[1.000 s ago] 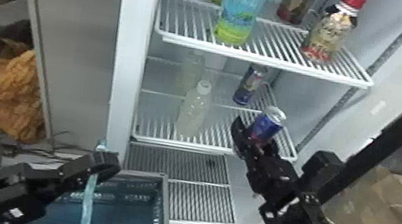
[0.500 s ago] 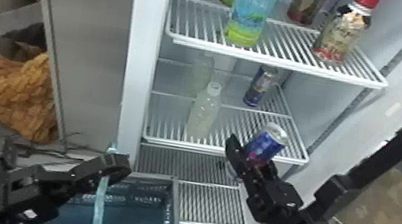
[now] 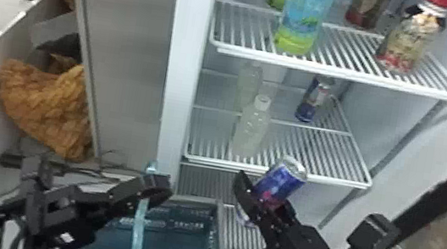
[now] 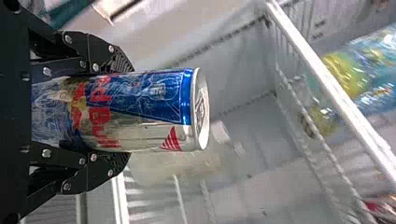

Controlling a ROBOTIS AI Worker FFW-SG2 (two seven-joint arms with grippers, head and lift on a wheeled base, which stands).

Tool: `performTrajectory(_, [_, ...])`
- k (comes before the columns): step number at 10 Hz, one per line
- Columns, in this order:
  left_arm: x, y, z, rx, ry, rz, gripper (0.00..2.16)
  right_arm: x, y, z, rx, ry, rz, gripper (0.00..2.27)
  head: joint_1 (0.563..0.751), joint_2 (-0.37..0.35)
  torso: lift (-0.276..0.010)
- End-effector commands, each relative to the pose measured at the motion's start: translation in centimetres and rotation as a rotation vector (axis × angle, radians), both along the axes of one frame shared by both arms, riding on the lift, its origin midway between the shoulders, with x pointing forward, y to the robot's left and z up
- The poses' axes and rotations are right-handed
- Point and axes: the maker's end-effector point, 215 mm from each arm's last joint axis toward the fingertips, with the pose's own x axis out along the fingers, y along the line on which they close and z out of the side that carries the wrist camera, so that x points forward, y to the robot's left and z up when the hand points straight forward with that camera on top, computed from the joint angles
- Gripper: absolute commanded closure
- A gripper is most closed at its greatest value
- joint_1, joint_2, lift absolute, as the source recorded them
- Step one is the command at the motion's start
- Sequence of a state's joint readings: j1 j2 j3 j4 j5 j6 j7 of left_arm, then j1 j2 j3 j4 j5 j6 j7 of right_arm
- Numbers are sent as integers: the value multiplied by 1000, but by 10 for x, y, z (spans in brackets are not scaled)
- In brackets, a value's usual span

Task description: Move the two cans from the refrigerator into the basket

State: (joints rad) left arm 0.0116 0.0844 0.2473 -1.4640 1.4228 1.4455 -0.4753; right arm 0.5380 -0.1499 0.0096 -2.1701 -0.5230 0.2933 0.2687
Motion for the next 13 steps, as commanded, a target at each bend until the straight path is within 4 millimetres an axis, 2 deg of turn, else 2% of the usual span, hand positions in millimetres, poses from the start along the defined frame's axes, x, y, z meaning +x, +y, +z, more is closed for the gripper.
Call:
performTrajectory(1, [0, 0, 0, -3, 0, 0, 1199, -8, 18, -6, 28, 27, 39, 1283, 695, -135, -218])
performTrajectory(8, [-1, -1, 1, -8, 2, 2, 1199, -47, 95, -35, 70, 157, 307, 1223, 695, -11, -218])
performTrajectory(9, [-1, -1, 1, -8, 2, 0, 1199, -51, 100, -38, 73, 173, 333, 1115, 695, -2, -218])
performTrajectory(11, [-1, -1, 1, -9, 2, 2, 1199, -52, 103, -48, 89, 193, 355, 398, 695, 21, -218])
performTrajectory(12, [-1, -1, 1, -9, 2, 2, 1199, -51, 101, -48, 87, 193, 351, 137, 695, 24, -218])
performTrajectory(13, [-1, -1, 1, -9, 2, 2, 1199, -49, 98, -46, 85, 187, 345, 87, 695, 24, -218])
